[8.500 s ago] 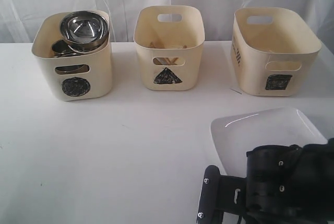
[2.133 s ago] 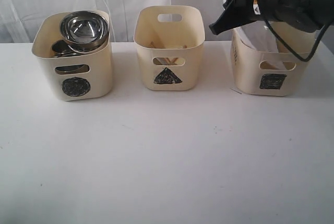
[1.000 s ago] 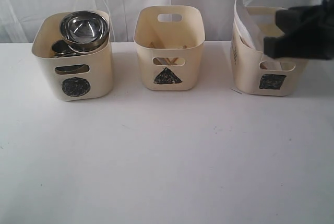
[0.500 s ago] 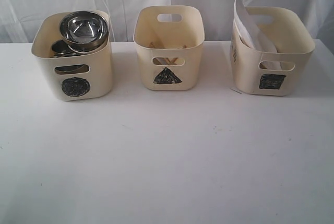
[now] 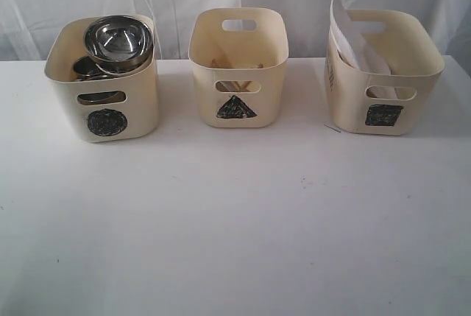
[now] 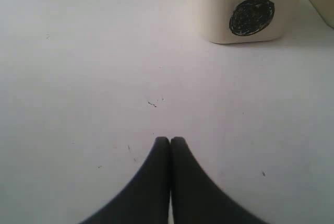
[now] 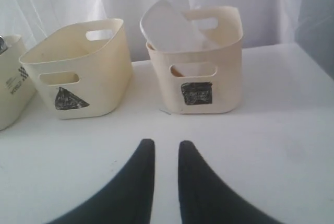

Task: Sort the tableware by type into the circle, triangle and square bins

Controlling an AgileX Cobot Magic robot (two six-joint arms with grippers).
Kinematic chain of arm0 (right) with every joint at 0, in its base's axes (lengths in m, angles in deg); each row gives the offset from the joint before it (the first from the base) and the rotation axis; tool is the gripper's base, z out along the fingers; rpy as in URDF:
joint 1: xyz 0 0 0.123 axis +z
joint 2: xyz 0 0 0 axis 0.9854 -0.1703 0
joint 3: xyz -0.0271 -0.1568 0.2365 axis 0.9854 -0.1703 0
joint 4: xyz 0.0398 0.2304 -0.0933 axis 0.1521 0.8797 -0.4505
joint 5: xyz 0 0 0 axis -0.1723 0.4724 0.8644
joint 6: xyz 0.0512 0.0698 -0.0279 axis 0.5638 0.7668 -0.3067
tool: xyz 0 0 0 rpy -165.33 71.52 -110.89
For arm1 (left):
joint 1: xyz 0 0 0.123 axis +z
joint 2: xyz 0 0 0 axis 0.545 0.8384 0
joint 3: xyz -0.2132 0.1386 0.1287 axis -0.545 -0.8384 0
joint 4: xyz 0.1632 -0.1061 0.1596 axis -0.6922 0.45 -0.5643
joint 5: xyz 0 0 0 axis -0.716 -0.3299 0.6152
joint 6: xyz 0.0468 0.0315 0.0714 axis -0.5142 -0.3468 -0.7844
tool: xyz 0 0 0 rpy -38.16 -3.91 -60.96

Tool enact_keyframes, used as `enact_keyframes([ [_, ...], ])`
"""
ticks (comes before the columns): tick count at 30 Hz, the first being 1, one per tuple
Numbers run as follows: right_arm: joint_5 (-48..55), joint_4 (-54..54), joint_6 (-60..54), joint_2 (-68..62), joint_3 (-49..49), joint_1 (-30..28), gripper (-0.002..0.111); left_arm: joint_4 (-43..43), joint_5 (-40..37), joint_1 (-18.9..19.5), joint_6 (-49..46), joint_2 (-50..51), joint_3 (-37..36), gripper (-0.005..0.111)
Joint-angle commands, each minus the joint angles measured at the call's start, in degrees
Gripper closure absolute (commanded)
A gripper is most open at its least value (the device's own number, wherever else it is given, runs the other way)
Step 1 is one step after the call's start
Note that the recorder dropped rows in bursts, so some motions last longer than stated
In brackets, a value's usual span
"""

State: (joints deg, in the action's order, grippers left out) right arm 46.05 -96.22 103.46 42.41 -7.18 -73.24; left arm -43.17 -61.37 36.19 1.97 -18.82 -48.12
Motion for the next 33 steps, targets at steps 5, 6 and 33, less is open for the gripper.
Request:
enact_keyframes([
  [5,-10.3,15.2,0.3,0.2,-9.1,-0.1,0.092,0.4,0.2,0.1,0.2,-0.2,-0.3,0.107],
  [6,-10.6,15.8,0.3,0.2,-9.3,-0.1,0.092,0.4,0.2,0.1,0.2,-0.2,-0.3,0.107],
  [33,-7.1,15.1,-1.8,5.9,-9.3,-0.1,0.092,0.4,0.2,0.1,0.2,-0.2,-0.3,0.107],
])
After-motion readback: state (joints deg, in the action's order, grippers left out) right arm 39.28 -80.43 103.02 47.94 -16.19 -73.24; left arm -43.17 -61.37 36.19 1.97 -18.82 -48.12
